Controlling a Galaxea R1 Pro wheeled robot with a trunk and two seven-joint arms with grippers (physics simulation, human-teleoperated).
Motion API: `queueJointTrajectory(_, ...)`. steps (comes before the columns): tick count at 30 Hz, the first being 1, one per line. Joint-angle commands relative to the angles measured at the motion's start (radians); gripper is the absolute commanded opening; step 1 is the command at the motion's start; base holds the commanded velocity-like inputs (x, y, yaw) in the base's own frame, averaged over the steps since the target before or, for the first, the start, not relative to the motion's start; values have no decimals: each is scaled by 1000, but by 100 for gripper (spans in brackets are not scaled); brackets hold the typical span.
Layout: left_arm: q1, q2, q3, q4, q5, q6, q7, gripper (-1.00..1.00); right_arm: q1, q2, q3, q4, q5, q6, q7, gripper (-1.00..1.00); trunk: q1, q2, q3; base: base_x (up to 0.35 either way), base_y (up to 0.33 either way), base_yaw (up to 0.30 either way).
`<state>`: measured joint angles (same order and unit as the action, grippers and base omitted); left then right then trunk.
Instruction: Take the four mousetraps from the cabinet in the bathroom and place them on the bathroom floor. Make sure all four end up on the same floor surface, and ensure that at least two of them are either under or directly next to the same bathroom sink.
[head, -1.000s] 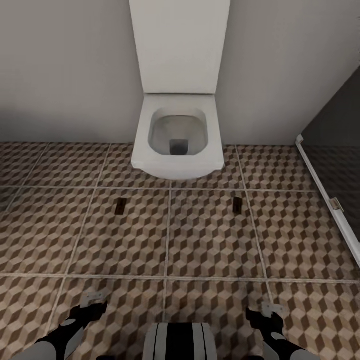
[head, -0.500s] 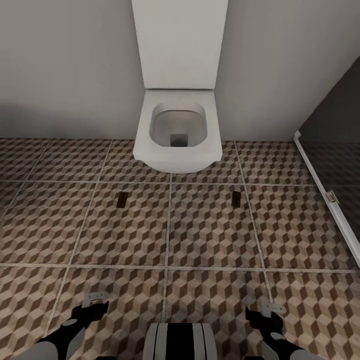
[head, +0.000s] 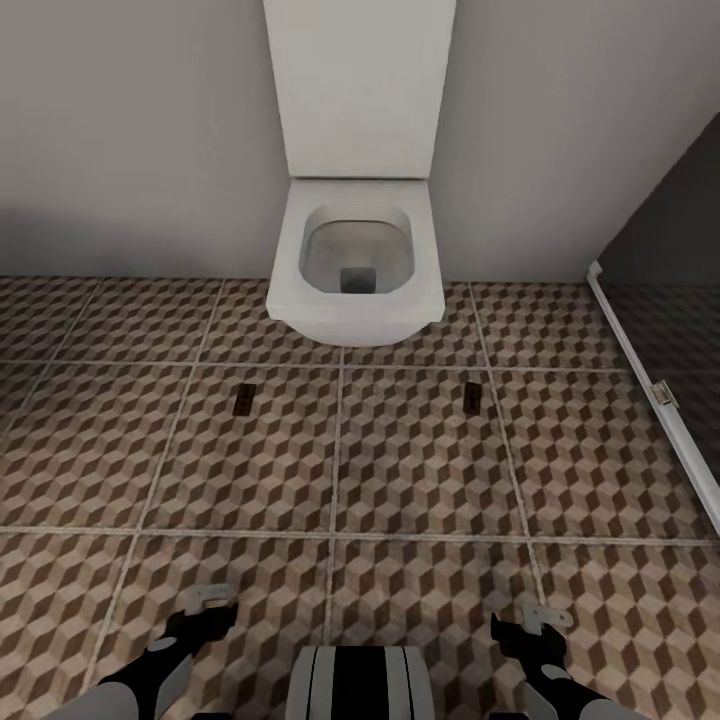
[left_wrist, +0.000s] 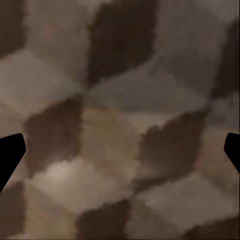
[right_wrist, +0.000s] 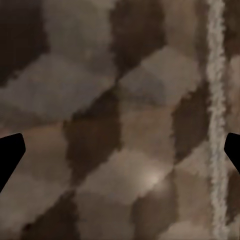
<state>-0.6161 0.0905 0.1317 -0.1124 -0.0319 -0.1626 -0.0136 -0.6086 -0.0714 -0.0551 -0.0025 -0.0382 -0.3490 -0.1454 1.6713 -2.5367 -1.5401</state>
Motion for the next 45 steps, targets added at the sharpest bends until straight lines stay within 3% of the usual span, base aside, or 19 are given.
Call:
queueJointTrajectory(1, -1, -2, 6, 1, -4, -3, -2, 100, 0, 0, -5, 1, -4, -5, 2, 100, 0, 0, 0, 0, 0, 0)
queueJointTrajectory(5, -1, -10, 6, -1, -7, -2, -3, 100, 0, 1, -5, 1, -8, -4, 1, 100, 0, 0, 0, 0, 0, 0)
queueJointTrajectory(20, -1, -39, 5, -1, -14, 0, -3, 100, 0, -2, -6, 1, -12, -2, -2, 100, -7, 3, 58, 0, 0, 0)
queueJointTrajectory(45, -1, -43, 5, 2, -6, 0, -2, 100, 0, -3, -3, 1, -1, -1, 0, 100, -18, 9, 154, 0, 0, 0)
